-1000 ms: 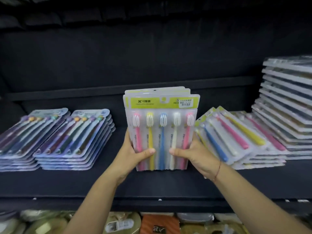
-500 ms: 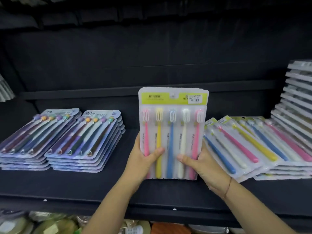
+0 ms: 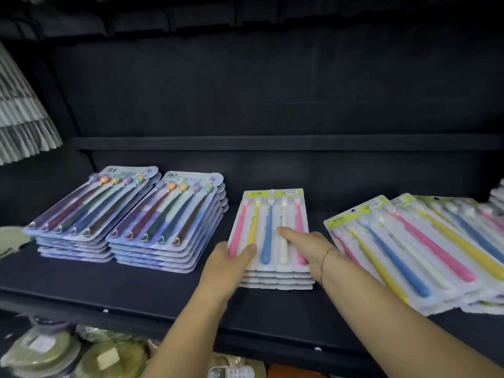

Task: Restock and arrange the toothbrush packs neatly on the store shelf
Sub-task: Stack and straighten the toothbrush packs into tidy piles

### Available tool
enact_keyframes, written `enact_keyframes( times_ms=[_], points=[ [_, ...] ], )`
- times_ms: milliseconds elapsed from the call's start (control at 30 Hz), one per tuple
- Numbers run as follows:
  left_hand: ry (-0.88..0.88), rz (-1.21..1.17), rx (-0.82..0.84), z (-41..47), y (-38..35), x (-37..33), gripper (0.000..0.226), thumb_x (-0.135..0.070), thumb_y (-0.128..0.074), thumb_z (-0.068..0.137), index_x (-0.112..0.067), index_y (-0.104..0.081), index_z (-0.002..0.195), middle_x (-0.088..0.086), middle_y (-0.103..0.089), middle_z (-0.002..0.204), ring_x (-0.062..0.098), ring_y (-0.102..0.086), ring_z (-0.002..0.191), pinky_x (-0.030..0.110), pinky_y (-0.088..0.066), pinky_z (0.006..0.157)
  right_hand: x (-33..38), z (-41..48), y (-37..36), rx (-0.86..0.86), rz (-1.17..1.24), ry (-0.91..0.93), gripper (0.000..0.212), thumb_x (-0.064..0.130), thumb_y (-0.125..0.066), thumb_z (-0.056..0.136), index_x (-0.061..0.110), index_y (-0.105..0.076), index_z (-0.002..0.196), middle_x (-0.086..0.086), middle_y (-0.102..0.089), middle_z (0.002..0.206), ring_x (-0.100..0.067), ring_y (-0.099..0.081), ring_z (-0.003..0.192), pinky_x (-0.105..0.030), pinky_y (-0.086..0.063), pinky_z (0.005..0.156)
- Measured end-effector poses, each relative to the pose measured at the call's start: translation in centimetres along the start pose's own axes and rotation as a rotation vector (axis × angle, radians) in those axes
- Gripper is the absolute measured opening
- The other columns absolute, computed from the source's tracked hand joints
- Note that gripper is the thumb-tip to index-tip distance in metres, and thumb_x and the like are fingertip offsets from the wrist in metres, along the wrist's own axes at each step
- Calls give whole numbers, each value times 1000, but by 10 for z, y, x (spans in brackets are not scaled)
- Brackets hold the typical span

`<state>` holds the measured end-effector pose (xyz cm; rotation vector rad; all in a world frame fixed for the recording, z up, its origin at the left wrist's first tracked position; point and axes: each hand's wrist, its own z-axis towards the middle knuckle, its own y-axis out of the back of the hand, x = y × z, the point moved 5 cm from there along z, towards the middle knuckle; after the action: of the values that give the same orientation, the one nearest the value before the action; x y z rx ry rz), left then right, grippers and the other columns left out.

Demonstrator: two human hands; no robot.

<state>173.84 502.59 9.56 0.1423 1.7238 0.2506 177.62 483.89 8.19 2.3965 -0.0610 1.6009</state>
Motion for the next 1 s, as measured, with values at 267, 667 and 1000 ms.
enact_keyframes(
  times_ms=[267,667,1000],
  points=[
    [151,-456,-86,-32,-7,23,84,-15,-63,91,-21,-12,156,-11,-27,153,15,-34,134,35,-26,107,-3,8,-38,-112,66,81,76,53,-74,67,12,-52,127,-8,-55,124,-28,-61,103,-26,-53,56],
    [146,-388,67,-28,-17,18,102,-30,-68,79,-21,-3,157,-8,-20,158,9,-28,136,29,-26,106,17,17,-66,14,128,183,31,18,-57,93,3,-56,120,-19,-67,111,-25,-62,81,-39,-55,82],
    [-4,-159,-138,-39,12,14,40,-14,-57,95,-23,-45,132,-8,-54,112,1,-52,88,15,-38,64,8,-23,-7,122,-56,265,71,46,-57,93,15,-29,150,6,-29,157,-11,-29,143,-28,-26,114]
  ],
)
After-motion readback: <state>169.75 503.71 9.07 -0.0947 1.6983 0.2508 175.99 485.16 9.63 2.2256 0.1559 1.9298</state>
